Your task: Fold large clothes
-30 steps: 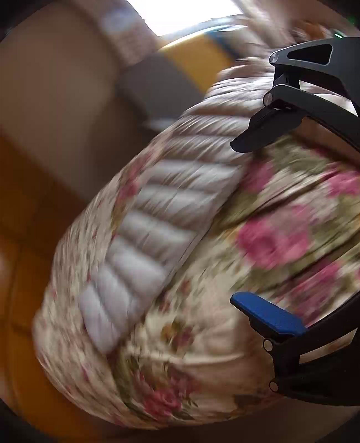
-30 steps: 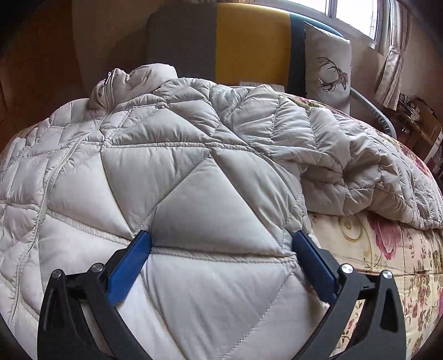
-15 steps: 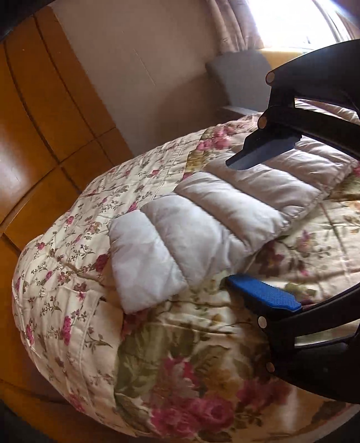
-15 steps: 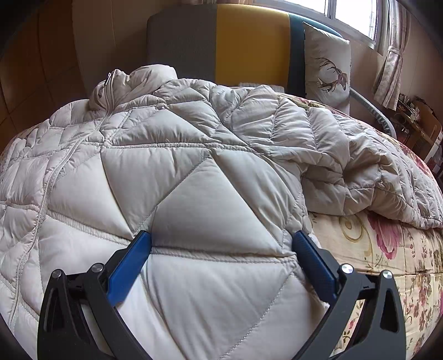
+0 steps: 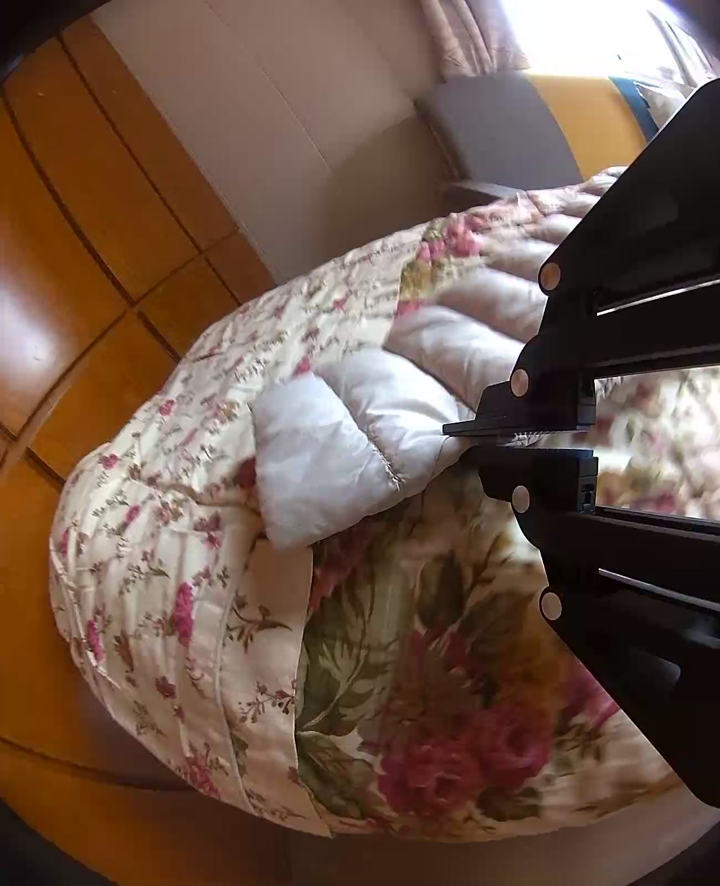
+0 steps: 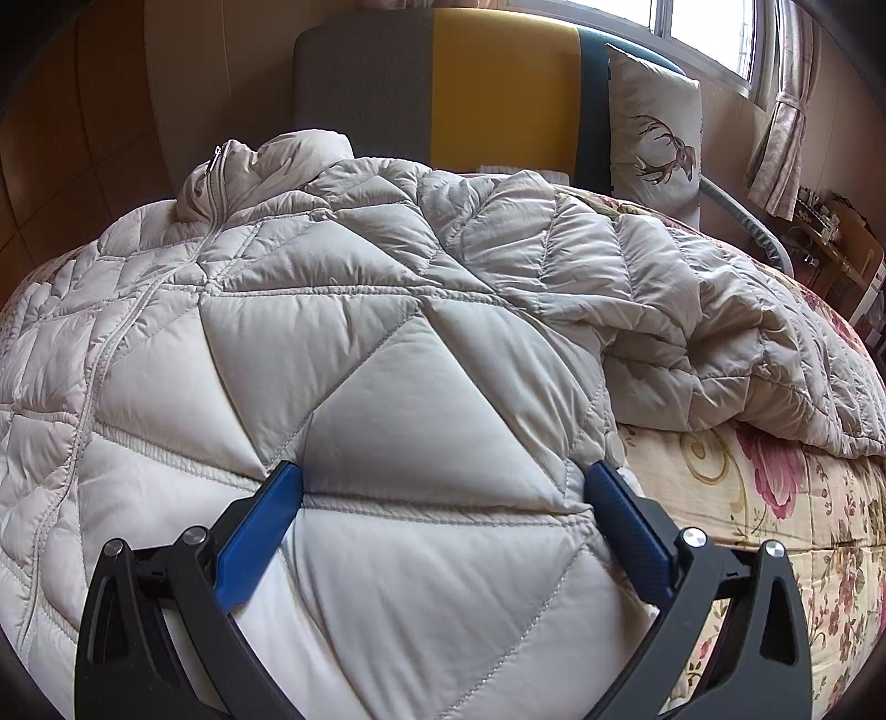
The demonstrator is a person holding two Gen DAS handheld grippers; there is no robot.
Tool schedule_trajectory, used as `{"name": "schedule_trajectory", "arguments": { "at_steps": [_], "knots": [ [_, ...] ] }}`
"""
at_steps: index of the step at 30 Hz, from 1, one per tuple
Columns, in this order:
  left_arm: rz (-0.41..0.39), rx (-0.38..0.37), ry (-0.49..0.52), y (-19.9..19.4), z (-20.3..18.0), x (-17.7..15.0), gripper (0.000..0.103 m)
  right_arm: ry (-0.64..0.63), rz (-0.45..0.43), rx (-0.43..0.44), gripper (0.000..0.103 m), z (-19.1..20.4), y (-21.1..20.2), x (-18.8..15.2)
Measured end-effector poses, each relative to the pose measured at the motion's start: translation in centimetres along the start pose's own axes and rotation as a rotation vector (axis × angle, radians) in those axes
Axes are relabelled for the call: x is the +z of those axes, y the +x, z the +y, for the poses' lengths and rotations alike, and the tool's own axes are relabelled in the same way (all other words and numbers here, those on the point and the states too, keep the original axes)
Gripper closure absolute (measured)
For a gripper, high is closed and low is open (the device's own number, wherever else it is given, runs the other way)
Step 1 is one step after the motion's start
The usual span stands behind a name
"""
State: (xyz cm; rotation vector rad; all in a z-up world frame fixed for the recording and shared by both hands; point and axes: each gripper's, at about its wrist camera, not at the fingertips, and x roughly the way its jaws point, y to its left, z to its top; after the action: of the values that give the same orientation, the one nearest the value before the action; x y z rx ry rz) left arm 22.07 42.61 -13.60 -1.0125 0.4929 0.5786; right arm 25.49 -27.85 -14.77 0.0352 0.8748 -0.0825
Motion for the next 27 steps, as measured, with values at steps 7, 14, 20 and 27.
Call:
{"name": "schedule_trajectory", "arguments": {
  "at_steps": [7, 14, 20, 27],
  "knots": [
    [-0.166, -0.066, 0.163, -6.0, -8.2, -2.3, 0.101, -0.001, 0.001, 0.0, 0.002, 0.0, 0.1, 0.0],
    [-0.129, -0.235, 0.474, -8.9, -18.2, -9.2, 0.101, -0.002, 0.01, 0.003, 0.002, 0.2, 0.2, 0.2],
    [-0.084, -0.298, 0.873, -9.8, -25.6, -20.4, 0.101, -0.003, 0.007, 0.0, 0.002, 0.3, 0.3, 0.3],
    [0.069, -0.315, 1.09, -8.5, -28.8, -31.5, 0.101, 0.008, 0.0, 0.012, 0.002, 0.2, 0.5, 0.4]
  ]
}}
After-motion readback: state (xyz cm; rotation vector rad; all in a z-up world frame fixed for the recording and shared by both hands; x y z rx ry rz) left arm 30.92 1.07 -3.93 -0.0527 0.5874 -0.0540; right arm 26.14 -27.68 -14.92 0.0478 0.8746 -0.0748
